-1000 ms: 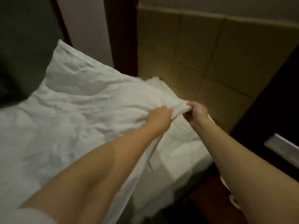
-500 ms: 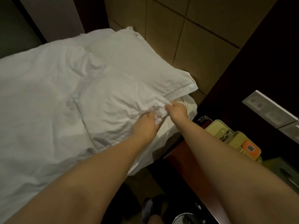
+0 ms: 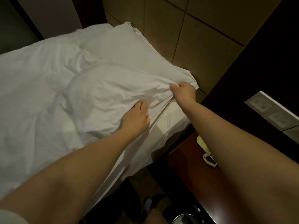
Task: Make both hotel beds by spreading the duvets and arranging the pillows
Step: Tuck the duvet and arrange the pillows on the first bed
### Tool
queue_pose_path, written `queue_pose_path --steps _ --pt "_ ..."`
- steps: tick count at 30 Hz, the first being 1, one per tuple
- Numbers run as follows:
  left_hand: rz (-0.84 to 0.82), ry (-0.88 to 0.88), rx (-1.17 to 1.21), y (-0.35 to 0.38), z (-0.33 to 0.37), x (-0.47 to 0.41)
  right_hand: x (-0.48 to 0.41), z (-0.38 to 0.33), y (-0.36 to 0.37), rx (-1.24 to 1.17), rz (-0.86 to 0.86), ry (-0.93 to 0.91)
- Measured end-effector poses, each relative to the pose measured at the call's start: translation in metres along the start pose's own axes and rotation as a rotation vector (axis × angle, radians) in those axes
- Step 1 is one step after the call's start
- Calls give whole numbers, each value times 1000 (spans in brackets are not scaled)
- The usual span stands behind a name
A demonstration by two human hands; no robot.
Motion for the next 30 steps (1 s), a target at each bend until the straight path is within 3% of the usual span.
queue_pose_path --steps 3,5,10,20,25,28,30 --pt "-145 -104 -103 14 -11 -3 1 13 8 -1 15 35" --pt "-211 -85 -202 19 -20 -4 3 18 9 8 34 40" --pt "-66 80 -102 18 -40 19 5 14 9 -85 63 77" --pt "-234 138 -272 37 -60 31 19 7 18 -226 94 190" --pt "-106 270 -80 30 -61 37 22 5 19 -214 85 219" --pt "-20 215 -108 24 -79 44 25 6 21 -243 69 245" --pt "-103 105 -224 22 -92 47 27 4 23 -273 54 273"
Point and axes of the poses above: each hand's wrist, its own x-axis away from the middle knuckle, its own y-axis out of the palm, z = x × y, the point moved 4 cm from there along -x, towards the middle knuckle, and after that the axes turned 3 degrees about -x, right-handed, at the moved point
